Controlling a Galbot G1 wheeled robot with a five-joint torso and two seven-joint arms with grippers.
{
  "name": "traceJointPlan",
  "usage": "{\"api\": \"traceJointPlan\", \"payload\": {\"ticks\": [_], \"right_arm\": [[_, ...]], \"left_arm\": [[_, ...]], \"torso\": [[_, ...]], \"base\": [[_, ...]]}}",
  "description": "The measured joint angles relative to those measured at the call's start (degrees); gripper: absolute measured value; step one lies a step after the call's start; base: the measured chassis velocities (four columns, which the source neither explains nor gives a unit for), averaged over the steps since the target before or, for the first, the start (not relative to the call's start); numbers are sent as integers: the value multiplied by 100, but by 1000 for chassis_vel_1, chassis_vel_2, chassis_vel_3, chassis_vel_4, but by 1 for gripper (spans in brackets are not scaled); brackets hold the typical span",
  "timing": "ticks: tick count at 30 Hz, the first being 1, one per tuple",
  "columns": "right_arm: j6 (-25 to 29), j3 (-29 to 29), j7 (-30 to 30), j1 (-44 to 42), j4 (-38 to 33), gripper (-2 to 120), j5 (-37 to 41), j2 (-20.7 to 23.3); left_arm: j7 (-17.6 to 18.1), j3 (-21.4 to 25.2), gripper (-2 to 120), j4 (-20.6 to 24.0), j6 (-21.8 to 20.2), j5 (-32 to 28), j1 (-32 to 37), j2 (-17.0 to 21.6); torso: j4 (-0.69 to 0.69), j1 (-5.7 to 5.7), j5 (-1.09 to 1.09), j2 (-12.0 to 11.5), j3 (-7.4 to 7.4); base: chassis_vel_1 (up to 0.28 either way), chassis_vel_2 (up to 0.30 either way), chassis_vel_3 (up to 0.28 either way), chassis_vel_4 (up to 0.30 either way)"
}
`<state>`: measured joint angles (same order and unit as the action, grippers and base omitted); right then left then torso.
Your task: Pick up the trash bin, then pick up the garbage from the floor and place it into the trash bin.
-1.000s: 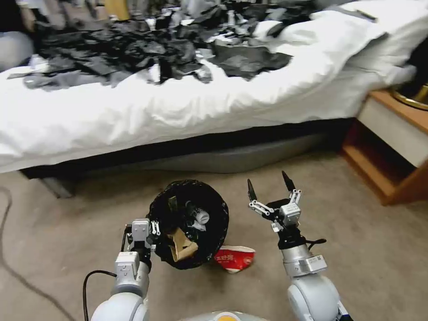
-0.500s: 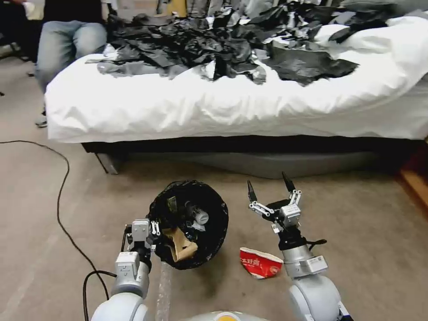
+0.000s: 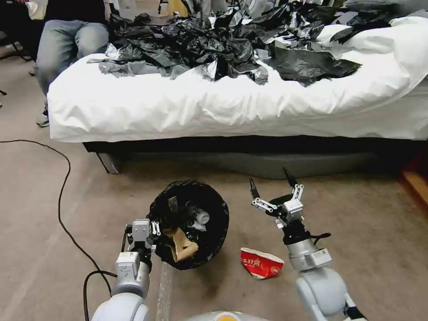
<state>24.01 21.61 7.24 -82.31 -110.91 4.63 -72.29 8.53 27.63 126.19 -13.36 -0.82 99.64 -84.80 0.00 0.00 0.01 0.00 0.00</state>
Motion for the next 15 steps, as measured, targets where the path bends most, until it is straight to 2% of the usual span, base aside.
{"api": "traceJointPlan", "payload": {"ticks": [5, 8, 9, 12, 15], "right_arm": [[-162, -102, 497, 205, 225, 100, 136, 401], [-263, -353, 937, 337, 478, 100, 193, 994], [-263, -353, 937, 337, 478, 100, 193, 994], [-323, -555, 1524, 448, 815, 100, 191, 1468], [-356, -637, 1856, 496, 1041, 100, 168, 1644]], "left_arm": [[0, 0, 1, 5, 3, 9, 13, -5], [-1, -3, 1, 7, 5, 22, 22, -5], [-1, -3, 1, 7, 5, 22, 22, -5], [-1, -8, 1, 8, 7, 26, 32, -3], [-1, -7, 1, 8, 8, 28, 27, -1]], "torso": [[0, 0, 0, 0, 0], [0, 0, -2, 0, 0], [0, 0, -2, 0, 0], [0, 0, 0, 0, 0], [0, 0, 0, 0, 0]], "base": [[0, 0, 0, 0], [0, 0, 0, 0], [0, 0, 0, 0], [0, 0, 0, 0], [0, 0, 0, 0]]}}
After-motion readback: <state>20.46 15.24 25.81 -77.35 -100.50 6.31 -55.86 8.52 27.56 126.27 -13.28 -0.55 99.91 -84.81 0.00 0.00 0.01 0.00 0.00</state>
